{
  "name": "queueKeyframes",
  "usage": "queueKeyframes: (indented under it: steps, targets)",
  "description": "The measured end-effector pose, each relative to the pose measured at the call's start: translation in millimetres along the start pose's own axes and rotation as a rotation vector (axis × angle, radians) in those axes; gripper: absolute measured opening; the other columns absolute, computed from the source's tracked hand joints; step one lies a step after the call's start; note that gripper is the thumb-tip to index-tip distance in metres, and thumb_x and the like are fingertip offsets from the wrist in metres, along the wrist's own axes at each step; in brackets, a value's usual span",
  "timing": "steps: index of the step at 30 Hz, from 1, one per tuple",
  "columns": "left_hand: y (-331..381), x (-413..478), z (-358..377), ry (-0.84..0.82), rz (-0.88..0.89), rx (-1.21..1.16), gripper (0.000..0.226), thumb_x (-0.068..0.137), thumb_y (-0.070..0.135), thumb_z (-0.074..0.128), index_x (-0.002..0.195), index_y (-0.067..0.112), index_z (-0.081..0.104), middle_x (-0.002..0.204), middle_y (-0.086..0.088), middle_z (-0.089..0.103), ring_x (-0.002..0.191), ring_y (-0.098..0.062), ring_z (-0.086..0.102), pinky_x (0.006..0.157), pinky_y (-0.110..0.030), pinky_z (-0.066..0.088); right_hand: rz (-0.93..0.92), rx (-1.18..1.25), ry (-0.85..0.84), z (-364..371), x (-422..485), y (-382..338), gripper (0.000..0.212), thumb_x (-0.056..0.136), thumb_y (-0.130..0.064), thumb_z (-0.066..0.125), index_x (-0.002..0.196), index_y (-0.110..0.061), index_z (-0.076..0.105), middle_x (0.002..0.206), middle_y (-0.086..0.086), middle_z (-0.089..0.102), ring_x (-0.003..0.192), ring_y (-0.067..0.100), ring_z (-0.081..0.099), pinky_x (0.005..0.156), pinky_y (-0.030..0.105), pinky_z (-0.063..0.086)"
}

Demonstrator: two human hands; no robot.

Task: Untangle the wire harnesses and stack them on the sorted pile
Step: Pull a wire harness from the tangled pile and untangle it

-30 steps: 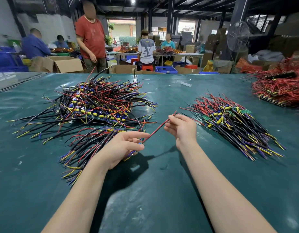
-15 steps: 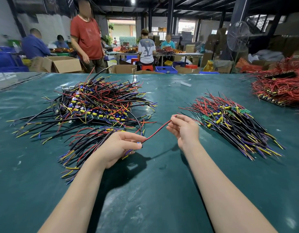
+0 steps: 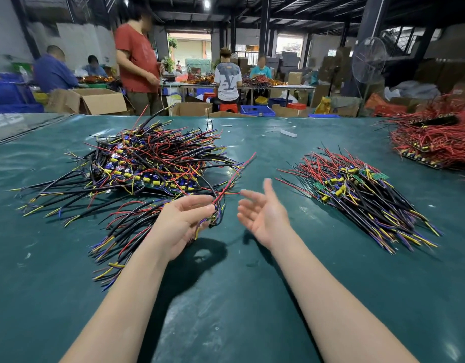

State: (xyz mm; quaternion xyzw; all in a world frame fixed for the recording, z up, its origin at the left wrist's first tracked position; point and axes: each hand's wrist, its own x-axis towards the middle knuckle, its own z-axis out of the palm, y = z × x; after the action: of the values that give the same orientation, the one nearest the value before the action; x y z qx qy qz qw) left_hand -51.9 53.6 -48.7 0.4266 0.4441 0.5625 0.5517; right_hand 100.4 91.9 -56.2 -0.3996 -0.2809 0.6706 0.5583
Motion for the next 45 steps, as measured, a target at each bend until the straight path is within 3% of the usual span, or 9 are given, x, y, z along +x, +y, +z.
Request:
queueKeyframes:
  steps: [3,5,12,17,25,28,33,40,45]
  targets:
    - [1,1,3,0.006,0.010,-0.024,0.018,0.081,-0.008,0.059,0.083,0.010,0.057,0.054,0.004,0.066,0.048,-0.002,0.061,0.047,-0.013,0.049,-0.024,-0.349,-0.192,17,-10,14,0.023,0.090,-0.032,0.055,0.076,-0.017,0.065,0.055,-0.004,0.048,0.040,0.003,0.046,0.039,0.012,0.039]
    - [2,2,3,0.004,0.013,-0.020,0.022,0.081,-0.009,0.060,0.082,0.011,0.052,0.056,0.004,0.067,0.050,-0.003,0.062,0.047,-0.013,0.049,-0.067,-0.359,-0.226,23,-14,18,0.016,0.089,-0.016,0.057,0.076,-0.016,0.066,0.057,-0.002,0.039,0.039,0.002,0.038,0.037,0.012,0.033]
    - [-1,2,2,0.016,-0.024,0.037,0.028,0.077,-0.010,0.064,0.074,0.012,0.048,0.060,0.001,0.063,0.047,-0.003,0.059,0.046,-0.014,0.048,-0.189,-0.264,-0.027,30,-12,21,0.024,0.084,0.001,0.060,0.063,-0.010,0.054,0.033,-0.012,0.040,0.029,0.000,0.032,0.032,0.010,0.024]
    - [-1,2,10,-0.098,-0.139,0.079,0.025,0.076,-0.011,0.064,0.070,0.010,0.051,0.058,-0.001,0.063,0.043,-0.005,0.057,0.042,-0.015,0.045,-0.320,-0.181,0.161,10,0,4,0.027,0.081,0.004,0.062,0.060,-0.011,0.054,0.040,-0.007,0.040,0.031,0.000,0.033,0.034,0.012,0.029]
    - [4,-5,14,-0.233,-0.305,0.135,0.011,0.083,-0.006,0.059,0.082,0.004,0.064,0.053,-0.001,0.063,0.037,-0.004,0.051,0.037,-0.012,0.040,-0.334,0.055,0.220,-5,7,-5,0.024,0.085,0.000,0.060,0.066,-0.014,0.055,0.039,-0.015,0.051,0.038,-0.002,0.044,0.039,0.009,0.037]
    - [7,-6,13,-0.256,-0.339,0.160,0.015,0.084,-0.006,0.057,0.078,0.004,0.067,0.055,-0.001,0.060,0.040,-0.004,0.048,0.038,-0.012,0.041,-0.367,0.061,0.181,-5,8,-5,0.025,0.085,0.004,0.057,0.070,-0.016,0.058,0.047,-0.013,0.056,0.045,-0.001,0.053,0.043,0.012,0.045]
    - [6,-10,9,-0.284,-0.345,0.220,0.019,0.085,-0.004,0.058,0.076,0.009,0.069,0.058,0.002,0.059,0.050,-0.005,0.047,0.038,-0.010,0.038,-0.372,0.119,0.188,-8,8,-8,0.023,0.087,0.005,0.055,0.070,-0.009,0.055,0.042,-0.006,0.058,0.039,0.003,0.056,0.044,0.017,0.050]
    - [7,-11,2,-0.415,-0.368,0.309,0.023,0.084,0.001,0.060,0.073,0.016,0.073,0.059,0.008,0.064,0.047,0.000,0.054,0.046,-0.013,0.044,-0.312,0.154,0.222,-2,10,-11,0.025,0.087,0.004,0.054,0.068,-0.012,0.052,0.039,-0.008,0.055,0.035,0.002,0.051,0.039,0.013,0.044]
    - [9,-11,3,-0.547,-0.348,0.428,0.029,0.082,0.004,0.062,0.067,0.025,0.076,0.061,0.009,0.066,0.052,0.000,0.056,0.050,-0.012,0.041,-0.189,0.204,0.304,-5,13,-14,0.029,0.085,-0.006,0.046,0.057,-0.012,0.043,0.031,-0.007,0.036,0.025,0.004,0.030,0.032,0.009,0.022]
